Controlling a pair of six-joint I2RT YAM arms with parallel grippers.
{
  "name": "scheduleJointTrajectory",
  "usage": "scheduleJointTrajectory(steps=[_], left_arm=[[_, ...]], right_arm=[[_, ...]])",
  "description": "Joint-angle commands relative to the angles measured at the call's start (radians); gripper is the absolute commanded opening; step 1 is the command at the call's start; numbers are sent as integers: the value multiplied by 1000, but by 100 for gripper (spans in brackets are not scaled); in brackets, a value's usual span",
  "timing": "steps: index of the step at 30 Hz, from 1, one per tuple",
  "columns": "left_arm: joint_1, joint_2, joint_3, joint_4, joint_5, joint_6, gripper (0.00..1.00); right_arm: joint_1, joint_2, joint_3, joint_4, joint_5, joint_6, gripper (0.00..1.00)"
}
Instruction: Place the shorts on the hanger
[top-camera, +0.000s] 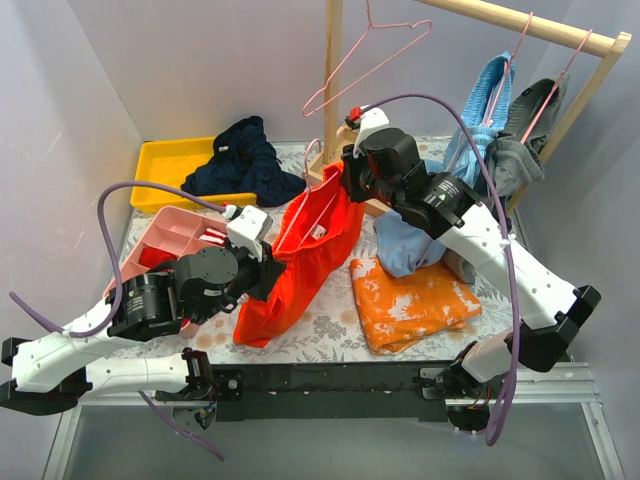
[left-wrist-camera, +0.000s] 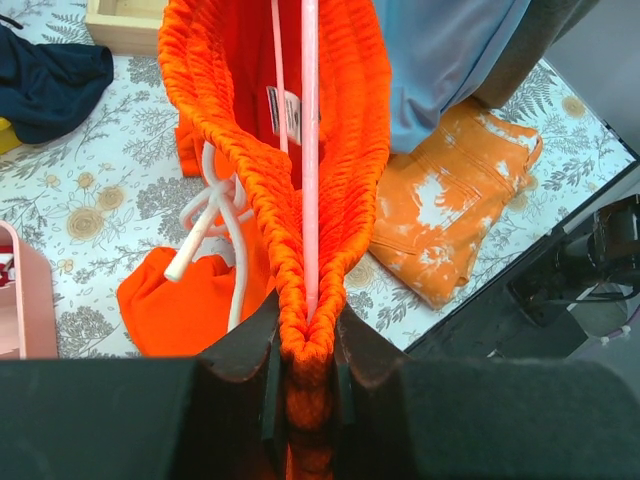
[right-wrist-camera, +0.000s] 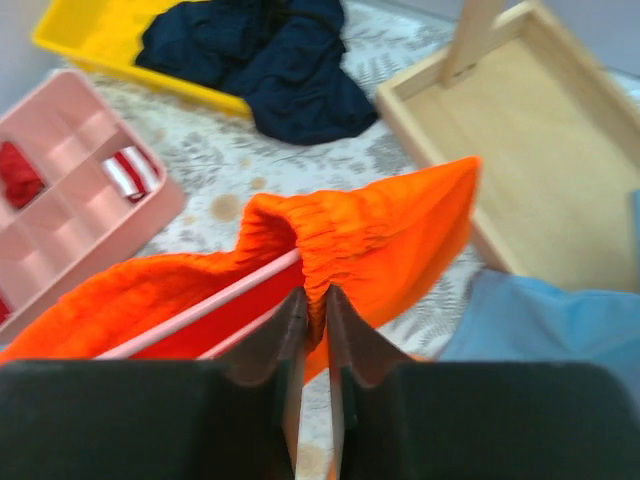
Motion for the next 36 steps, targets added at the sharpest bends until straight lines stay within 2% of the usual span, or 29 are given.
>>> scheduleJointTrajectory(steps=[1,7,12,14,15,16,19,21,22,25,26,28,36], left_arm=[[2,-13,79,39,10,42,0],[2,-17,93,77,-13,80,0],[2,-17,85,183,-6,143,0],[2,-16,87,246,-7,180,0],[2,-3,91,261,-12,195,0],[2,7,94,287,-10,217,0],[2,73,119,331,-3,269,0],[8,115,148,353,2,306,0],[16,154,157,371,10,317,0],[132,228,205,393,138,321,0],[237,245,212,401,272,317,0],[315,283,247,425,385,301,0],[416,533,468,470,513,328,0]], right_arm=[[-3,5,163,-49,220,15,2],[-3,-42,169,-47,301,20,1],[-3,-59,168,-56,263,27,2],[-2,-67,172,-78,271,33,20],[-1,-73,171,-80,269,33,39],[-3,-85,166,-77,260,27,47],[-3,-147,126,-40,202,6,63],[-3,-193,100,-37,182,3,68],[-3,-208,90,-37,177,4,70],[-3,-274,27,-32,148,12,72],[-3,-307,10,-32,145,13,72],[-3,-343,-38,-34,140,19,72],[-3,-496,-183,-58,90,30,73]])
